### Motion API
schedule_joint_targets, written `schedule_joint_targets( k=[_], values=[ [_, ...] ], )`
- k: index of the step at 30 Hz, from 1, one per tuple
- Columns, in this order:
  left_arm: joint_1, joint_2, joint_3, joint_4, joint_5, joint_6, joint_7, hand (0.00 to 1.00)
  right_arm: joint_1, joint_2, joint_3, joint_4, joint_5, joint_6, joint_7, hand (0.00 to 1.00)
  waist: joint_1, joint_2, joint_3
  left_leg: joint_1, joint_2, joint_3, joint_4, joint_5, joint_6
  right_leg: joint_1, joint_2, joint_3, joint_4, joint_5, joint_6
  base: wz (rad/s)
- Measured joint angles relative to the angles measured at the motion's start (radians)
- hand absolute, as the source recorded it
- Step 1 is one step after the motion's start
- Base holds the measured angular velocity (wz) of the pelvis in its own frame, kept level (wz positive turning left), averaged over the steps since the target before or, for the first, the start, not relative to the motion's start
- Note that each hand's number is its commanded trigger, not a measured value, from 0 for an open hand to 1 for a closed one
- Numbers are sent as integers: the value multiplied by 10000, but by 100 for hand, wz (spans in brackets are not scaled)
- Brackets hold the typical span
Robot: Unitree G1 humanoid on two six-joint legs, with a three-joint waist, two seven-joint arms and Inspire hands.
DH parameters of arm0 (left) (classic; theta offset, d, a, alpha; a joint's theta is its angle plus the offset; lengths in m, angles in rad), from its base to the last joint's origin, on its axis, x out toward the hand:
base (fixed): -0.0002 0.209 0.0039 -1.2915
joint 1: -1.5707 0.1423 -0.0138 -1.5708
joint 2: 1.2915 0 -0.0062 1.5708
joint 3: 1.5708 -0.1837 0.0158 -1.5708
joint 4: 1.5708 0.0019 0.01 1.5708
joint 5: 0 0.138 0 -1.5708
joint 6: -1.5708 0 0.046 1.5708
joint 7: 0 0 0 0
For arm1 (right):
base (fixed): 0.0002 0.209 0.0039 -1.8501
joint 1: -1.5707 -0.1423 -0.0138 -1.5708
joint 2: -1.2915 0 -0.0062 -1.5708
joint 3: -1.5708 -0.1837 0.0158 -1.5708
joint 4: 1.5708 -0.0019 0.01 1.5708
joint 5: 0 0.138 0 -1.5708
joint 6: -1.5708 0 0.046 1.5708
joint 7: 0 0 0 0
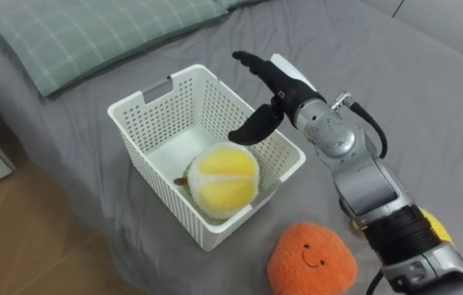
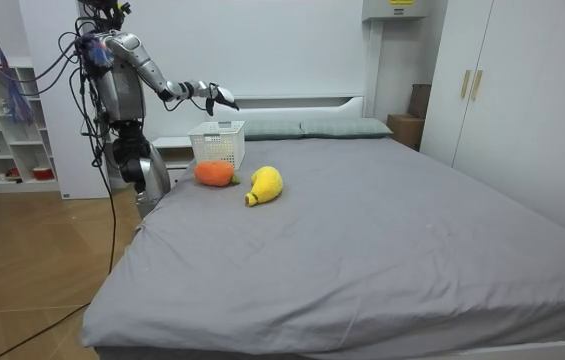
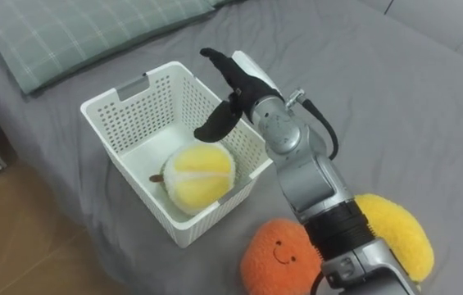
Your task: Collect toys from the bed
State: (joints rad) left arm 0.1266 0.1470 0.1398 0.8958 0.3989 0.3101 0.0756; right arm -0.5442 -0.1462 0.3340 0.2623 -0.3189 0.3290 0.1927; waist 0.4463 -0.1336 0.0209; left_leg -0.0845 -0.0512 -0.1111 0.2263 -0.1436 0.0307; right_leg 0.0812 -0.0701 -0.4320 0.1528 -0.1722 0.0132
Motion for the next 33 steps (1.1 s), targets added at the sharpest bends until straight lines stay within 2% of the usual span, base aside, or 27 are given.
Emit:
schedule_joint_targets(
  k=[4,21,28,33],
  values=[
    [18,14,-45,-83,83,102,-3,0,0,6,5,127,28,2,0,0,2,6,-1,-1,-8,-20,1,6,2,13,-7,-38,4,2,4,0],
    [10,33,-53,-110,63,67,-56,0,-50,-36,0,544,103,-33,-524,0,-48,14,-6,54,-7,-4,-6,16,5,50,-5,13,7,2,5,0],
    [52,17,-42,-16,65,-107,46,0,-50,-428,-12,536,1348,-261,-822,0,-106,9,-9,216,28,147,-49,15,6,119,-4,153,37,5,8,-5],
    [299,-36,-35,-119,66,-113,79,0,-52,-489,-586,501,1704,-427,-1211,0,-597,33,-11,322,43,261,-53,3,24,202,-8,210,9,25,39,-5]
  ],
)
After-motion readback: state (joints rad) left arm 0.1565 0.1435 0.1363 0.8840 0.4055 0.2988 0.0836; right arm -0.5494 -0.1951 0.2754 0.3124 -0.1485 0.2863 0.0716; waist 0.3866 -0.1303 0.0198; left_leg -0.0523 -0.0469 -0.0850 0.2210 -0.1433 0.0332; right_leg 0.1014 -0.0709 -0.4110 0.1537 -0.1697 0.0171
